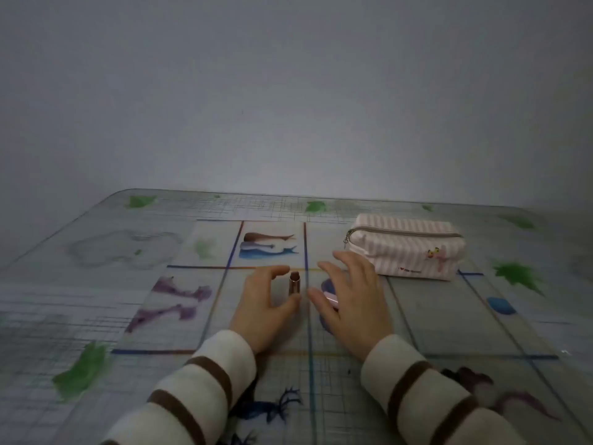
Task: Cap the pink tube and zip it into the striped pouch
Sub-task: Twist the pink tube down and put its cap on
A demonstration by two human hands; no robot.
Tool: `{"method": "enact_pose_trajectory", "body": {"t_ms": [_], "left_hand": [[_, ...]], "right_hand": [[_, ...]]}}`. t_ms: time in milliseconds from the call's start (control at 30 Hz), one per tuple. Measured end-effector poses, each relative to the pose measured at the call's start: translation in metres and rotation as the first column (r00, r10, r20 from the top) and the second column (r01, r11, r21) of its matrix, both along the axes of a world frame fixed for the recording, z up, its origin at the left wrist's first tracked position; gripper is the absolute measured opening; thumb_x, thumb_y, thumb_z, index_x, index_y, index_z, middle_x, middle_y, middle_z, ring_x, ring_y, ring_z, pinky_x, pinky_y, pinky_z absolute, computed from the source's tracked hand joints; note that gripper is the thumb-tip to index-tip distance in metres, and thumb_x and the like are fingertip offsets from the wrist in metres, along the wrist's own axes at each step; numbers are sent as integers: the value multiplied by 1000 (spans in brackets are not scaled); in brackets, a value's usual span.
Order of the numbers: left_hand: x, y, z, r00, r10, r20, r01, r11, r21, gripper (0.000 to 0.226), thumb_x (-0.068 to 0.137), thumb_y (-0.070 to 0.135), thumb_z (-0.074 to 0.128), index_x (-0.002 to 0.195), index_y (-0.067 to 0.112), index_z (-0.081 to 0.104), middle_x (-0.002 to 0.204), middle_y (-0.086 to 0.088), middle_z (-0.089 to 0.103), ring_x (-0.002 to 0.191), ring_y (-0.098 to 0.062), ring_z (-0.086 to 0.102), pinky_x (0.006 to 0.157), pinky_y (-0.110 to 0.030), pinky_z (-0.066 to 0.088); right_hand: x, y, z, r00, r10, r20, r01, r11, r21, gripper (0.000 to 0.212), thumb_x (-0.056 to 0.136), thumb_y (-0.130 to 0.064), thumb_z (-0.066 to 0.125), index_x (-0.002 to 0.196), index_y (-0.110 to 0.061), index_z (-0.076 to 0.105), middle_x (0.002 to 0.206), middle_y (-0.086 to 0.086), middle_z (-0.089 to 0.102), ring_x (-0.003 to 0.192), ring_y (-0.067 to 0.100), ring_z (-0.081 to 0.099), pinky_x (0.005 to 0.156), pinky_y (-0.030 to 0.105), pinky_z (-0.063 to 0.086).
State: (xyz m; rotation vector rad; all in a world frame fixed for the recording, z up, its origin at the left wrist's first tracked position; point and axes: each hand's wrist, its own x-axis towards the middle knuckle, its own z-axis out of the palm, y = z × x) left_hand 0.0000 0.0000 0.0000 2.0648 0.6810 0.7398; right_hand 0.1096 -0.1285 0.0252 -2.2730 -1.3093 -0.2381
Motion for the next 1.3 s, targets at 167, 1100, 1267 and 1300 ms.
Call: {"method": "enact_pose_trajectory", "body": {"t_ms": [167,1100,1267,1300], "left_hand": [[3,0,0,1000,-10,-7,11,1000,24,33,77,38,67,97,51,45,100,34,41,94,15,40,76,-10,31],[6,-16,15,969,-138,206,192,943,-271,18,87,10,59,103,13,67,100,-5,70,95,-14,66,82,-23,54],[9,-15,10,958,-136,251,209,934,-290,15,84,9,63,96,15,69,99,-7,71,95,-21,67,79,-28,56],[9,-15,10,958,-131,256,206,933,-293,14,83,9,64,95,15,69,99,-8,71,94,-22,67,79,-30,56]], "right_hand": [[1,1,-6,1000,14,23,-14,1000,14,48,88,-56,40,123,-26,53,139,1,45,136,24,27,111,46,27],[1,1,-14,994,104,19,-106,990,94,29,86,-43,50,104,-27,67,125,-3,57,130,23,33,106,49,27],[0,1,-15,990,135,-27,-131,985,110,29,86,-36,51,105,-23,68,120,-4,61,128,23,37,106,49,29],[0,0,-15,990,136,-34,-132,986,104,30,86,-36,51,106,-22,68,118,-4,62,127,23,37,107,48,29]]}}
